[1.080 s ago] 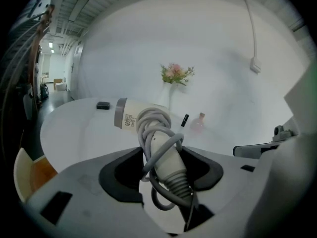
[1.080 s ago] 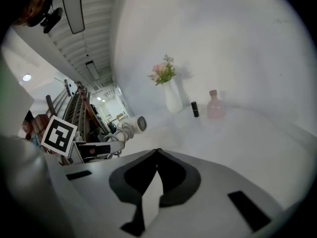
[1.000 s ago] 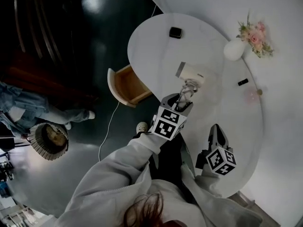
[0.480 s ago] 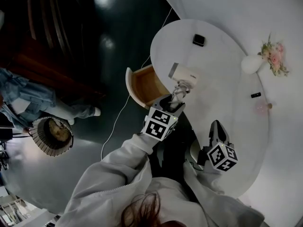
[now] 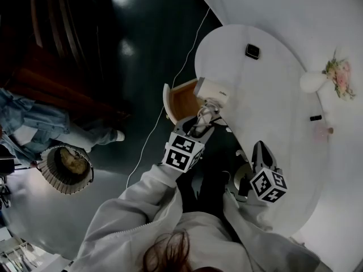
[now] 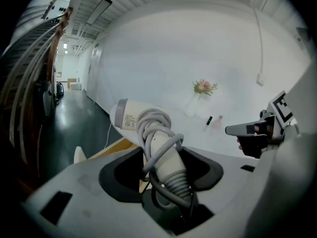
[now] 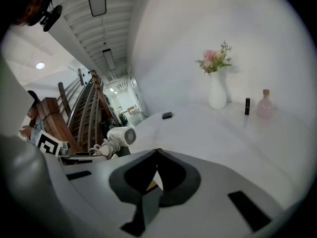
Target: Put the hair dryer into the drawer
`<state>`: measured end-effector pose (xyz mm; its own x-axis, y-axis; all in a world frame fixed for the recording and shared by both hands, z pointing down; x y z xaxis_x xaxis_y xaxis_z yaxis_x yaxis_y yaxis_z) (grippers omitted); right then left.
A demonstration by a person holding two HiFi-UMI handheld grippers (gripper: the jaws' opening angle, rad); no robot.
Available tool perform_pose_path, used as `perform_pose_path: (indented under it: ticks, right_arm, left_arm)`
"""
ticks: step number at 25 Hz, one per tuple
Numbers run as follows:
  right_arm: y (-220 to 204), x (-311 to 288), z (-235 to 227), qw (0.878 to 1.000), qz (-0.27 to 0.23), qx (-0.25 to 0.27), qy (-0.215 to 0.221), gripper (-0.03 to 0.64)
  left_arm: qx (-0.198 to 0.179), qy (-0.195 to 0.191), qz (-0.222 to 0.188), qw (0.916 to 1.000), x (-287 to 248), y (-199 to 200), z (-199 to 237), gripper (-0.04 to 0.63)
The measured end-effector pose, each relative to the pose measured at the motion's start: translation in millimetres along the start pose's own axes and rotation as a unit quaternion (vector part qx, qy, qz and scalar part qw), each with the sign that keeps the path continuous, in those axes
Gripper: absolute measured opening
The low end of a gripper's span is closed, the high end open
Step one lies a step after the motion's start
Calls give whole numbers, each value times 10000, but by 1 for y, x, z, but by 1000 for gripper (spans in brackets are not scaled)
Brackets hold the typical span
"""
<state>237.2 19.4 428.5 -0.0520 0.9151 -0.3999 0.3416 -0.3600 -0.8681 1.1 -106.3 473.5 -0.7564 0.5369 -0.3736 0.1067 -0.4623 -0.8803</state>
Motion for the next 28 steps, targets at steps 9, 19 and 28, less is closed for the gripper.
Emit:
perform_pose_path:
  ticks: [9, 19, 28]
  right_arm:
    - [-13, -39, 40, 9997, 38, 227, 103, 49]
    - [-14, -81, 46, 9978, 387, 265, 471, 49]
    - [-11, -91, 31, 9965, 586, 225, 543, 49]
  left_arm:
    - [-41, 96, 193, 9998, 32, -14, 55, 235]
    - [182, 584, 741, 9954, 43, -33, 87, 233]
    - [47, 606, 1596, 9853, 21, -50, 96, 233]
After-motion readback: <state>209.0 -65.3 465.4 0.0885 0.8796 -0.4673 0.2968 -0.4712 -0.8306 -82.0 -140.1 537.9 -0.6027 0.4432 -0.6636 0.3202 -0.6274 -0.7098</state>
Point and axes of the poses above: the fingertips, and each gripper's own axes: x backward along the fingers, z to its left, y out of its top, the point moved 9 cm from there along x, backward along the fingers, and after that the axes turned 9 degrees about -z, right-handed, at the moved point
